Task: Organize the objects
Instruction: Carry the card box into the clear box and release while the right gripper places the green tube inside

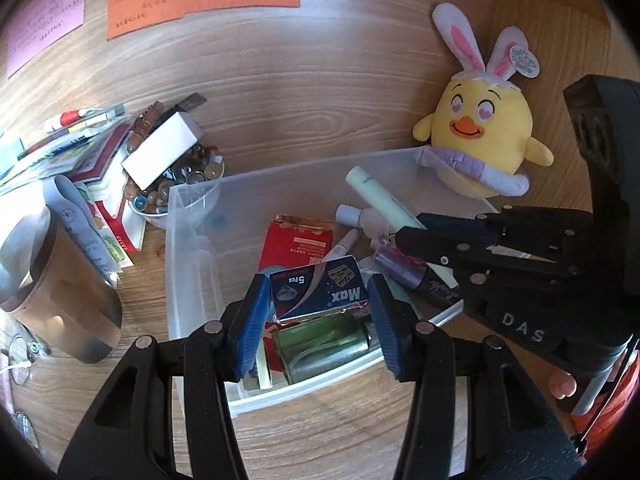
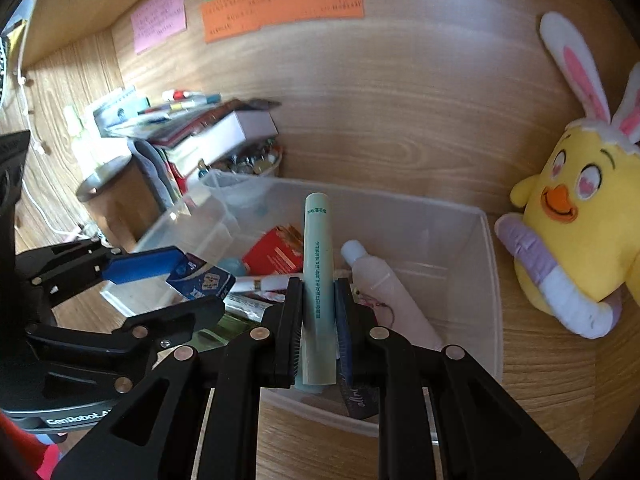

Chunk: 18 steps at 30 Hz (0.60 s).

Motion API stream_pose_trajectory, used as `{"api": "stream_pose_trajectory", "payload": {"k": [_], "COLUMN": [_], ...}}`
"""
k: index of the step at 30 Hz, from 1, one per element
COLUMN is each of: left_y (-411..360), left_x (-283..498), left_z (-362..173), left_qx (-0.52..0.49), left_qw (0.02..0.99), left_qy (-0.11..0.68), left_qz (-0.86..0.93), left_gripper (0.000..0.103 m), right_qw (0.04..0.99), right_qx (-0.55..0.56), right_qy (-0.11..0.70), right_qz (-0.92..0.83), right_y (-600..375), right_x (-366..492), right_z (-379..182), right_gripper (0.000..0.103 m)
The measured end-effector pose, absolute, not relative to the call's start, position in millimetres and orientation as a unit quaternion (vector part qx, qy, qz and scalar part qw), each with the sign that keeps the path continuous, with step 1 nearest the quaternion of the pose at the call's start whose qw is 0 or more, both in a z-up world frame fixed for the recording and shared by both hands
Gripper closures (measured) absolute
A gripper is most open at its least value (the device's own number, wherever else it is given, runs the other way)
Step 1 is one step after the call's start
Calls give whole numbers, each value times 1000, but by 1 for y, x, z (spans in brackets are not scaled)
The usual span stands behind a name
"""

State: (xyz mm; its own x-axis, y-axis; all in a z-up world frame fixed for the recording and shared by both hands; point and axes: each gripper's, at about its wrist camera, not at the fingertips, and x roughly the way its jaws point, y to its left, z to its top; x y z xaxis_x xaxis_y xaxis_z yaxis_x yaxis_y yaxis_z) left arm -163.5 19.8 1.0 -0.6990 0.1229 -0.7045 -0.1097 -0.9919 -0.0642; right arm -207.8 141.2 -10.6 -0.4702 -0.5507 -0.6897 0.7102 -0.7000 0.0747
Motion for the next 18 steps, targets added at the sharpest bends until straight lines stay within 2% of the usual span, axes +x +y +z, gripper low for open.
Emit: {"api": "stream_pose_trajectory", "payload": {"k": [9, 18], "left_y": [18, 13], "left_x": [-164, -152], "left_z": [-1, 12], "left_qx": [-383, -367], "left_qw": [64, 69], "left_qy": [-12, -26], "left_qz": [921, 927], "left_gripper": [53, 51], "right_qw": [375, 377], "right_qx": [378, 369], "right_qy": [125, 121], "right_qz": [-837, -841], "right_y": [135, 145], "right_x": [-214, -205], "right_z": [-22, -9], "right_gripper": [89, 88]}}
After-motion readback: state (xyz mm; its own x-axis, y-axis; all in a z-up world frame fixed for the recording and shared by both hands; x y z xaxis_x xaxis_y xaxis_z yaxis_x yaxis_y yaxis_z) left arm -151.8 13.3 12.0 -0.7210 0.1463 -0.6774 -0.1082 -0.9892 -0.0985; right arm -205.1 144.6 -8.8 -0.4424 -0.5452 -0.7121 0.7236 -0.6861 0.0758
